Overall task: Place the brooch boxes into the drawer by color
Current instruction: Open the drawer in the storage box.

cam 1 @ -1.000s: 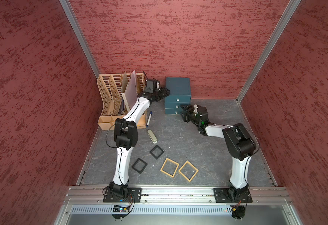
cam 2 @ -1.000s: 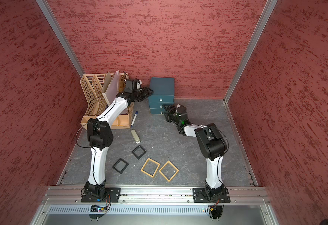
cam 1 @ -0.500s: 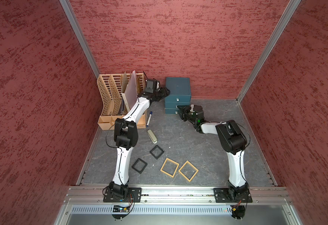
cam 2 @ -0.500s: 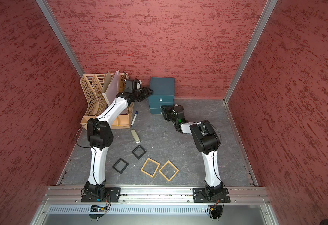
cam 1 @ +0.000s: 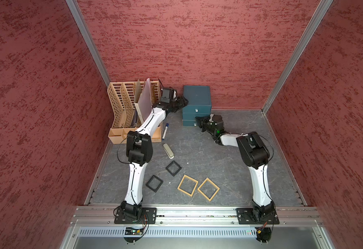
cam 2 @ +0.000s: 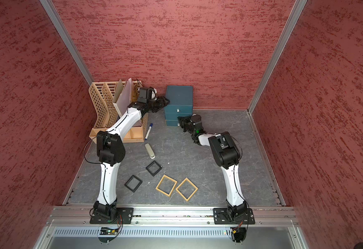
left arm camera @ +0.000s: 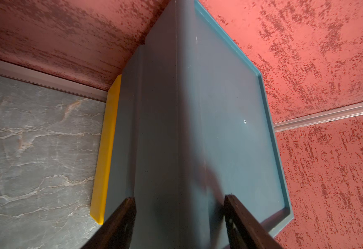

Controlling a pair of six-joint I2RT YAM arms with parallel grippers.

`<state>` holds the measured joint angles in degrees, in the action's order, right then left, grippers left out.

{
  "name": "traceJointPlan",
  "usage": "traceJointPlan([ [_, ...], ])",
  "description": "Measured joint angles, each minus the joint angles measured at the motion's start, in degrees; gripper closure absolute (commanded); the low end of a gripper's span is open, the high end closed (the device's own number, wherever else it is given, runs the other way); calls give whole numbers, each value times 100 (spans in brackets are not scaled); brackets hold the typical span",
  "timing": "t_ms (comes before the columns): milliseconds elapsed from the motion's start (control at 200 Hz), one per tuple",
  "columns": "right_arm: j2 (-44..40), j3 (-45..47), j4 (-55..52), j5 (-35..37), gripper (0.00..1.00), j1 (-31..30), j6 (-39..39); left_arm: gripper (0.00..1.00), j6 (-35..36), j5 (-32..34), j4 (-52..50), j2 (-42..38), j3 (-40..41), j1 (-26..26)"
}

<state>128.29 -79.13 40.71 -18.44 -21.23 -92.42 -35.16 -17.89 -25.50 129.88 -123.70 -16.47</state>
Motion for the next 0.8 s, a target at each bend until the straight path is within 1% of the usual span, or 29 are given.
traceJointPlan([
  [20,0,2,-9,4,100,0,-11,32,0,0,0,0,0,0],
  [250,-85,210,22,111,100,-114,-33,32,2,-2,-2,0,0,0],
  [351,-372,619,63,225,100,-240,-37,32,2,-2,0,0,0,0],
  [521,-955,1569,321,398,100,-466,-122,32,2,-2,0,0,0,0],
  [801,-1550,2406,463,564,100,-754,-232,32,2,-2,-2,0,0,0],
])
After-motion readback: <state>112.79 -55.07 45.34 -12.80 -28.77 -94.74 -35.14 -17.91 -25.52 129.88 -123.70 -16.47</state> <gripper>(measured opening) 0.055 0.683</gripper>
